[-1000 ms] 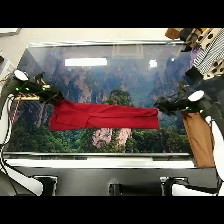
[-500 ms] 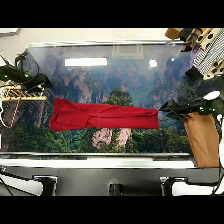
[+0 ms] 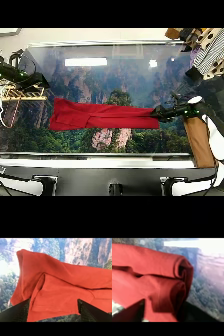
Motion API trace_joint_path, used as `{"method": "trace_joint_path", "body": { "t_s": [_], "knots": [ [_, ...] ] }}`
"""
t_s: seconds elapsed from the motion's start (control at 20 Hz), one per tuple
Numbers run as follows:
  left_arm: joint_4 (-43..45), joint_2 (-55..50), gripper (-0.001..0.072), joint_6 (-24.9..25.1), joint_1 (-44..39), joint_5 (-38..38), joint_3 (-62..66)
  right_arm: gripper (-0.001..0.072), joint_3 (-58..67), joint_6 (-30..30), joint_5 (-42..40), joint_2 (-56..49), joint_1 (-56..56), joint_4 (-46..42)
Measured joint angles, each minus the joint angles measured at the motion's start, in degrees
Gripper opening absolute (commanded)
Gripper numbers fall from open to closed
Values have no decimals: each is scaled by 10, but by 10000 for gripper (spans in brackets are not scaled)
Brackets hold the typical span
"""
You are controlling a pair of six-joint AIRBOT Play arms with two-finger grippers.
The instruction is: Fold the clothes and pants, and hang the long-sleeved shirts on hangers.
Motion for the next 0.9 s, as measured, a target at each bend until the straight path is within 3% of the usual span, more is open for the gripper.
{"method": "trace_joint_path", "body": {
  "t_s": [0.05, 0.1, 0.15, 0.2, 0.25, 0.6, 0.9],
  "knots": [
    [0, 0, 676, -1, 0, -1, 0, 103, -1, -2, -10, -2, 7, -4],
    [1, 0, 629, -1, 0, -1, 0, 39, -2, -2, -20, -3, 13, -9],
    [0, 0, 401, -1, 0, -1, 0, 28, -2, -2, -24, -2, 17, -6],
    [0, 0, 75, -1, 0, -2, 0, 28, -2, -2, -29, 2, 20, -4],
    [-2, 0, 14, -1, 0, -2, -1, 27, 0, -1, -30, 8, 22, -2],
    [-36, -11, 14, -9, -53, 30, -56, 28, 109, 109, 52, 78, 27, -68],
    [-164, -45, 13, -21, -186, 182, -157, 28, 231, 209, 149, 112, 27, -145]
  ]
}}
